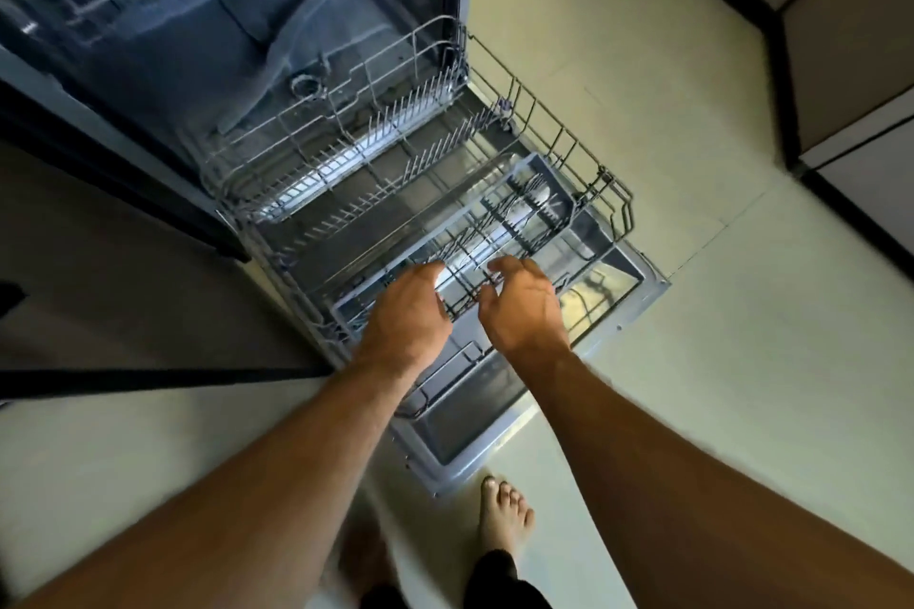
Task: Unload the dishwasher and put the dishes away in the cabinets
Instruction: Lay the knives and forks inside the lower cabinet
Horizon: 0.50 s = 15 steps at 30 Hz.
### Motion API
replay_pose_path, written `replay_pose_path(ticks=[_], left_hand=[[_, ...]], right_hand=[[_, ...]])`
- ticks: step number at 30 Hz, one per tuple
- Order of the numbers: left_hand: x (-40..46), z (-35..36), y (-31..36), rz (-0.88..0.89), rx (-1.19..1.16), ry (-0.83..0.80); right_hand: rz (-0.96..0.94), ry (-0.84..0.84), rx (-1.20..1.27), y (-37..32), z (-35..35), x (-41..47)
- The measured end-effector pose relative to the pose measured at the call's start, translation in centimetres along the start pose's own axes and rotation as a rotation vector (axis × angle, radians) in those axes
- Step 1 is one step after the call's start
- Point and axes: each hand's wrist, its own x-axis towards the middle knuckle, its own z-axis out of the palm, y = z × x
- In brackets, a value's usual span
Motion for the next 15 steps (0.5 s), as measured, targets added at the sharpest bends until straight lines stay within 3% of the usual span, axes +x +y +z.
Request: replay_pose_path(ticks=[5, 15], left_hand=[[5.4, 2.2, 1.0, -0.036, -0.039, -0.034], [14.4, 8.6, 1.4, 0.117, -0.001, -0.058]], right_hand=[[0.125, 0.041, 0.14, 0.4, -0.6, 4.5], [0.471, 0.154, 0.394, 2.5, 2.3, 12.4]])
